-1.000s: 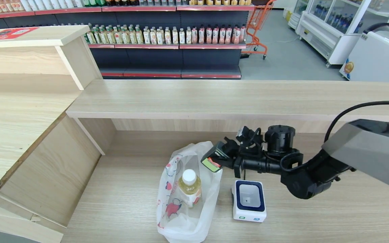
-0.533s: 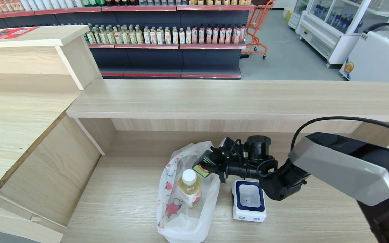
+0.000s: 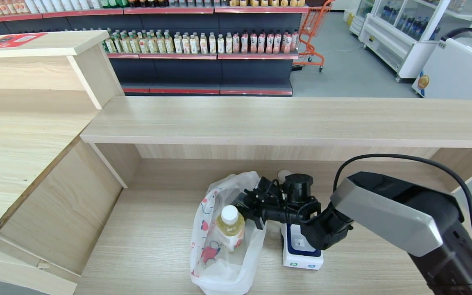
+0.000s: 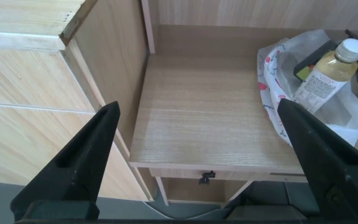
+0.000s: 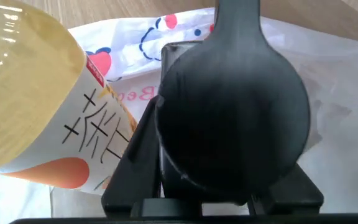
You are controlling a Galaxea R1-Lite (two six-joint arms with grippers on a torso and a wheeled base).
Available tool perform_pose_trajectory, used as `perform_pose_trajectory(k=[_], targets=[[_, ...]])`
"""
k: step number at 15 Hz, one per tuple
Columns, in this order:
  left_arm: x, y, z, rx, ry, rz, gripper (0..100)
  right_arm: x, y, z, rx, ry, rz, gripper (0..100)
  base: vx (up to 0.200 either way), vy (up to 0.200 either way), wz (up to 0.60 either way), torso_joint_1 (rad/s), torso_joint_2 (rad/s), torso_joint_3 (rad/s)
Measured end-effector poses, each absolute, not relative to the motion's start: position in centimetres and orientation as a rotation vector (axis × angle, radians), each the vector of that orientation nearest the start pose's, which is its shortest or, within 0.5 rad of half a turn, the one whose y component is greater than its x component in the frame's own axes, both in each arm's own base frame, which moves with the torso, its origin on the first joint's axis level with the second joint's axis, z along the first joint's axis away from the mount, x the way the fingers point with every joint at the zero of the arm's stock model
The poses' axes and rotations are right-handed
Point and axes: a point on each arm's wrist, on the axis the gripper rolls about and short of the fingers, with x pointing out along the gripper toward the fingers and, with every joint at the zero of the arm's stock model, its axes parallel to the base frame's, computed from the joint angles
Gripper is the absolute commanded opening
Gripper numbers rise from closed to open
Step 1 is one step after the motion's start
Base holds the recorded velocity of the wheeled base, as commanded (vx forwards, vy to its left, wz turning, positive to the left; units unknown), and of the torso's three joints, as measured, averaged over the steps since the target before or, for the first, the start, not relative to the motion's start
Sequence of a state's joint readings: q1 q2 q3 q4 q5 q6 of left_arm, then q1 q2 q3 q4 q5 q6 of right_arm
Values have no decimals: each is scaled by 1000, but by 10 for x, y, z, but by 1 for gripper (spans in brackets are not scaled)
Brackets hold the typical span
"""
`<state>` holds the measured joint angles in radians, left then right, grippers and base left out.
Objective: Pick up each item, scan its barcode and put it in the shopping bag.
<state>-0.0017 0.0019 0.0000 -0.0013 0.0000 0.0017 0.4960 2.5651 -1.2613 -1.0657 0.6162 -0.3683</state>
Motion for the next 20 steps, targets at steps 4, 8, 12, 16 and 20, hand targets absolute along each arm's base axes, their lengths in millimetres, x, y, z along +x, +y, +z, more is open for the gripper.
perform_pose_trajectory(k=[4, 8, 12, 16, 20], targets=[[-23, 0, 76, 2, 1, -2, 100, 400, 235, 0, -295, 48, 1144, 100, 0, 0, 0, 0, 0, 0], [-23, 0, 76, 2, 1, -2, 100, 388, 202, 55, -160, 78, 1079, 100, 0, 0, 0, 0, 0, 0], [-23, 0, 76, 2, 1, -2, 100, 354, 144, 115, -79, 83, 973, 100, 0, 0, 0, 0, 0, 0], [-23, 0, 76, 1, 1, -2, 100, 281, 81, 176, -15, 133, 833, 100, 0, 0, 0, 0, 0, 0], [-23, 0, 76, 2, 1, -2, 100, 164, 32, 197, 7, 178, 549, 100, 0, 0, 0, 0, 0, 0]])
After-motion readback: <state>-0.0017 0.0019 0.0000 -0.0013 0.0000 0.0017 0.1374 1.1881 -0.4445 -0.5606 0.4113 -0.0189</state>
